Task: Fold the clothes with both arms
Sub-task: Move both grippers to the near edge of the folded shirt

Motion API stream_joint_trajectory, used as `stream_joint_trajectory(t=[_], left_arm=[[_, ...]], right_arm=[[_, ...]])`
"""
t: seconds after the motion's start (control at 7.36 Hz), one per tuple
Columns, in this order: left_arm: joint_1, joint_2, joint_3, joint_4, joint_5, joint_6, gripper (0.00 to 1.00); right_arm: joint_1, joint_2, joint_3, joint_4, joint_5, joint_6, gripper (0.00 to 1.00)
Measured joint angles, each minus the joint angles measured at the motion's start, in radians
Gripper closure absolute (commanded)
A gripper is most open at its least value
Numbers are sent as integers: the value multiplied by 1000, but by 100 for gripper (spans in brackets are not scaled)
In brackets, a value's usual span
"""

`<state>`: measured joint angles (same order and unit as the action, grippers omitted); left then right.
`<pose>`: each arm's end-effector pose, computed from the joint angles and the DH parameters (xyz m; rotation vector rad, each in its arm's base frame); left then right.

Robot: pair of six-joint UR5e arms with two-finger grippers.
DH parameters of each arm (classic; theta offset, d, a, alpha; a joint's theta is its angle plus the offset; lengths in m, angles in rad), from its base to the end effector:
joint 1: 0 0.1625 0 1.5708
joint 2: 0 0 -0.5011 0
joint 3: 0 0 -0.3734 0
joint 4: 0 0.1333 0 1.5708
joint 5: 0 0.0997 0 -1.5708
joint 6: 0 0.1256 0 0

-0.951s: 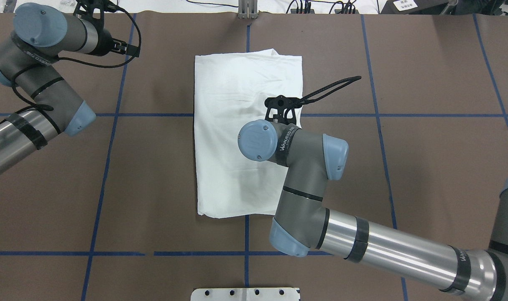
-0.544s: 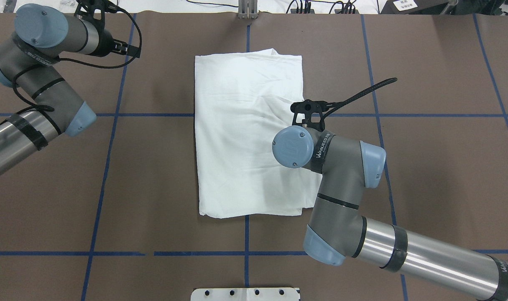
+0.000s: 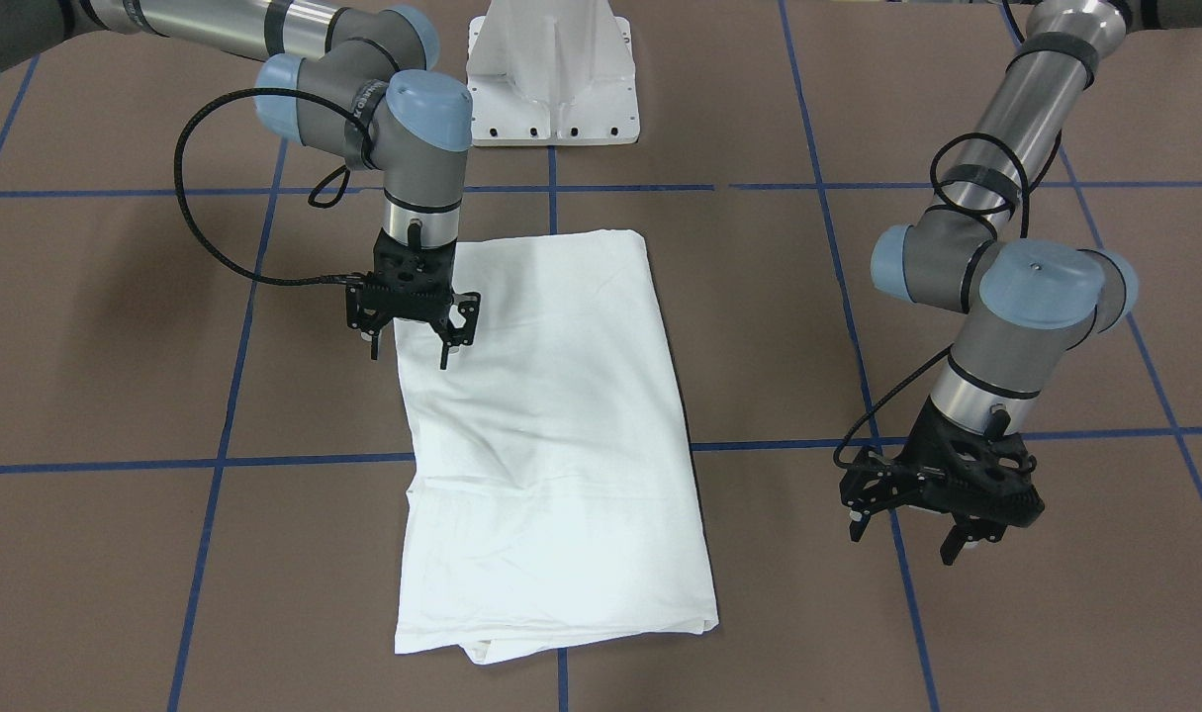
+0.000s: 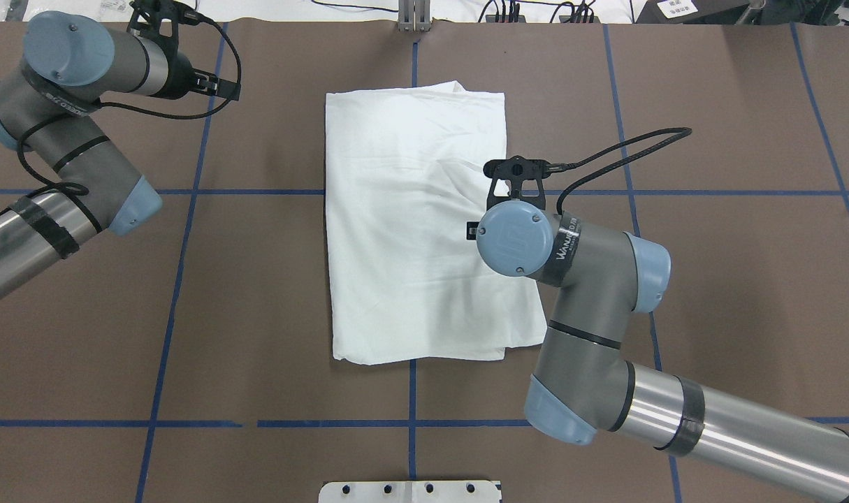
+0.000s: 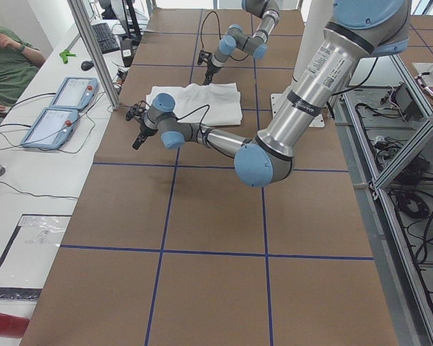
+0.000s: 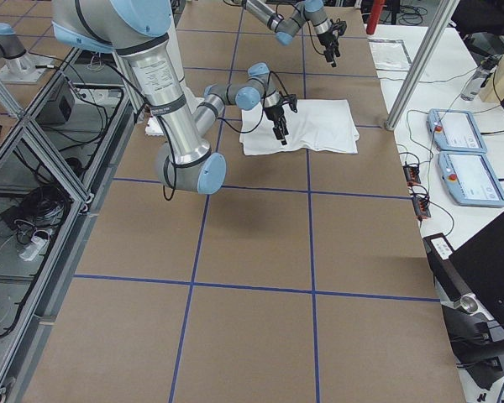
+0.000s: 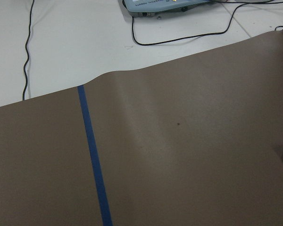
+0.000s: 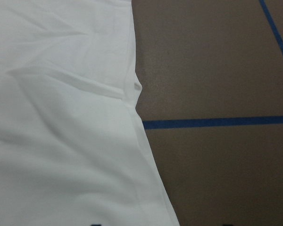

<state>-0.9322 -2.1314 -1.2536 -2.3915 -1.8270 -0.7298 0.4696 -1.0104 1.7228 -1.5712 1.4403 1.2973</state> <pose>0.3855 -0.6895 0.4687 0.6731 0.8475 0.0542 -0.5617 -0.4528 0.3720 0.3754 -0.6185 0.2339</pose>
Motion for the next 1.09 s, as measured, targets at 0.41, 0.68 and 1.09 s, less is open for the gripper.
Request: stream_joint_trajectory(t=[0.41, 0.68, 1.09], left_arm=[[89, 181, -304, 14, -85, -227, 0], [232, 317, -523, 25, -42, -404, 0], [469, 368, -653, 111, 139, -617, 0]], right_arm=[[3, -194, 272, 82, 93, 23, 0], [-21, -313, 377, 181, 105, 131, 0], [-103, -565, 396, 537, 20, 250, 0]])
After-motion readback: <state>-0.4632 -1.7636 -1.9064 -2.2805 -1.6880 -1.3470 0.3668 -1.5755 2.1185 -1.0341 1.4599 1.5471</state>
